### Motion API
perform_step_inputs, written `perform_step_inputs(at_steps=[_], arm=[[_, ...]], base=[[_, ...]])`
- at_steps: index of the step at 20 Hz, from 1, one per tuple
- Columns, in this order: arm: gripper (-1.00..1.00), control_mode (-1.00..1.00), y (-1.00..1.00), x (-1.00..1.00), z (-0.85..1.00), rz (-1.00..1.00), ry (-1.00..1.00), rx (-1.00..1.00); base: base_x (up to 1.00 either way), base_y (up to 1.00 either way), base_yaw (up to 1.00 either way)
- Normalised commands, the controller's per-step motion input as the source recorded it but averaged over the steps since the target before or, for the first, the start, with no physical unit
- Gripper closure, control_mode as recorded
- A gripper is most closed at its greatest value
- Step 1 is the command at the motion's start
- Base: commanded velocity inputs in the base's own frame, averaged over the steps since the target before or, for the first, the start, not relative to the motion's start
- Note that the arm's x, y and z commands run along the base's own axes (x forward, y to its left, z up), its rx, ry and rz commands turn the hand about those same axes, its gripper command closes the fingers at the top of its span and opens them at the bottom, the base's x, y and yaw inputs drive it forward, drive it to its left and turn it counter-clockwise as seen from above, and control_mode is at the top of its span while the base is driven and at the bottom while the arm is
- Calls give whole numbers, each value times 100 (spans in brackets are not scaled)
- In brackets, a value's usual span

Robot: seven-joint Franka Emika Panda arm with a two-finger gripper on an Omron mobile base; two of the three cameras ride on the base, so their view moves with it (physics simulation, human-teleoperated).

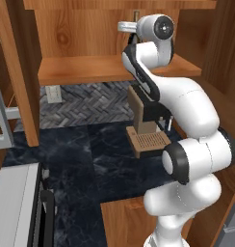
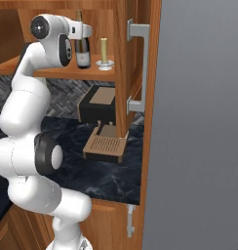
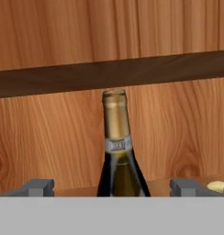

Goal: Get the candle and the wine from the cabinet and move them to the dining counter.

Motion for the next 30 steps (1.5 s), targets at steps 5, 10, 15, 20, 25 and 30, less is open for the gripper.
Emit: perform_step_inputs(at_steps=[5,10,15,20,25,30], arm=[[-100,-100,-15,2,0,0,5,0],[-100,-100,0,0,0,0,0,0],[-100,-100,0,0,0,0,0,0],[-100,-100,0,7,0,0,0,0],[-100,-100,0,16,0,0,0,0],[-100,-100,0,16,0,0,0,0]], base=[[0,0,0],[0,0,0],[0,0,0],[0,0,0],[0,0,0],[0,0,0]])
